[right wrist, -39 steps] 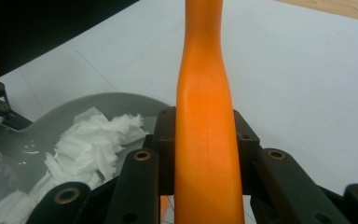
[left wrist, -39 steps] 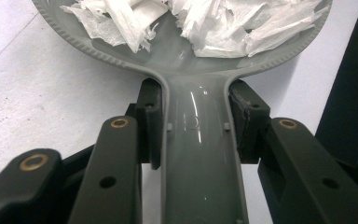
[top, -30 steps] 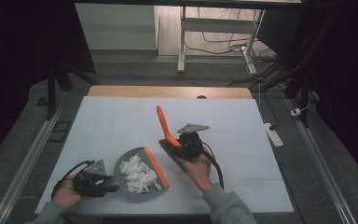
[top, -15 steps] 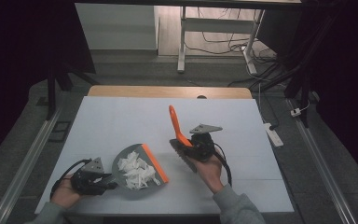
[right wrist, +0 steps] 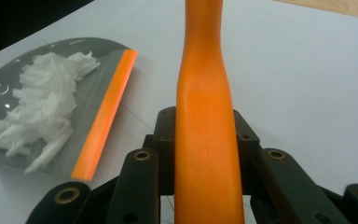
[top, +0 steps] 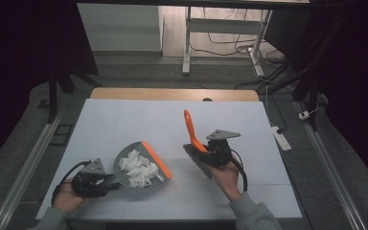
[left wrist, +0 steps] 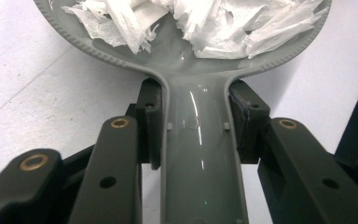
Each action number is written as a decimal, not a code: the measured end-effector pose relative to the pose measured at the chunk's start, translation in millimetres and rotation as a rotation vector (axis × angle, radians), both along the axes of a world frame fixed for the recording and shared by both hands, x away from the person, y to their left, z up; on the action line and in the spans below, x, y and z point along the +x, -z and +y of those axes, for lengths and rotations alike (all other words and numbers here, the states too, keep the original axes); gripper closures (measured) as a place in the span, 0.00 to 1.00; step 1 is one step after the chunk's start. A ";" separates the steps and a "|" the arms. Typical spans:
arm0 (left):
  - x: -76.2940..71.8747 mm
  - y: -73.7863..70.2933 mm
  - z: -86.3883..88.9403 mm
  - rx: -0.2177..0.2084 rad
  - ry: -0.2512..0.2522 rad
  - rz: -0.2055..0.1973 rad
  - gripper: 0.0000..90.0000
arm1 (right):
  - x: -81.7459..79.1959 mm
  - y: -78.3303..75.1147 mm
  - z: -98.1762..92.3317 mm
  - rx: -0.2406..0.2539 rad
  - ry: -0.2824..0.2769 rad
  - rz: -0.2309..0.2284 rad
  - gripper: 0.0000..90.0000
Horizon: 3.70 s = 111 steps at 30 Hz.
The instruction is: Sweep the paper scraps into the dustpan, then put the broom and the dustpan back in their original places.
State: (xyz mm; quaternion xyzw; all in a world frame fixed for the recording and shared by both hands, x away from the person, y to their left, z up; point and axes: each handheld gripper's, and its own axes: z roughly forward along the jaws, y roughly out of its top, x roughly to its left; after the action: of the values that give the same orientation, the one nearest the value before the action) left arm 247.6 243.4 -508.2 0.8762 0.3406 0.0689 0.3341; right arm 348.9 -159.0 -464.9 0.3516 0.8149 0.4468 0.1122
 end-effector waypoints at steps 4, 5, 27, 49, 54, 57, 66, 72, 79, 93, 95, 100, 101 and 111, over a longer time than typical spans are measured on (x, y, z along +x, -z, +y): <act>2.0 -2.3 -0.1 -0.009 -0.033 -0.005 0.69 | -2.8 -0.8 -12.8 0.001 0.001 -0.008 0.78; 2.3 -2.7 -0.3 -0.009 -0.039 -0.007 0.69 | -3.6 -0.8 -16.1 0.003 -0.001 -0.011 0.78; 7.9 -8.7 5.4 -0.062 -0.206 -0.021 0.69 | -12.7 -5.9 -63.4 0.012 0.009 -0.036 0.78; 11.6 -11.0 6.4 -0.070 -0.388 -0.036 0.69 | -10.2 -1.8 -83.2 0.012 0.004 0.001 0.78; 14.4 -9.6 -0.1 -0.059 -0.432 -0.042 0.69 | -9.4 -1.9 -85.7 0.019 0.009 0.002 0.78; 16.2 -8.1 -5.2 -0.063 -0.455 -0.042 0.69 | -8.5 -2.0 -86.2 0.022 -0.004 0.003 0.78; 20.5 -1.6 -18.9 -0.063 -0.530 -0.041 0.69 | -9.4 -6.5 -90.6 0.033 -0.007 0.001 0.78; 27.8 4.6 -30.0 -0.039 -0.582 -0.040 0.69 | -9.9 -7.2 -92.2 0.039 -0.008 0.001 0.78; 32.0 10.1 -33.6 -0.037 -0.647 -0.041 0.69 | -8.0 -8.1 -94.1 0.041 -0.031 0.023 0.78; 35.0 15.1 -31.4 -0.044 -0.714 -0.031 0.69 | -3.1 -0.2 -91.8 0.035 -0.098 0.160 0.78; 35.5 15.5 -31.9 -0.047 -0.721 -0.027 0.69 | -2.2 0.9 -92.2 0.032 -0.096 0.173 0.78; 37.3 16.9 -35.0 -0.042 -0.739 -0.025 0.69 | 0.3 4.7 -93.7 0.036 -0.092 0.213 0.78; 37.8 17.3 -35.2 -0.043 -0.741 -0.023 0.69 | 0.9 5.8 -93.8 0.035 -0.090 0.220 0.78; 41.1 20.6 -36.2 -0.032 -0.748 -0.010 0.69 | 8.1 19.8 -96.3 -0.007 -0.056 0.259 0.78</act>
State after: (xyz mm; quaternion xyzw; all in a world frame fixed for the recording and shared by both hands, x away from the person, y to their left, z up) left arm 288.7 207.2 -528.8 0.6854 0.6367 0.1852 0.3010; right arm 357.0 -255.3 -484.6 0.3831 0.8337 0.3977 -0.0054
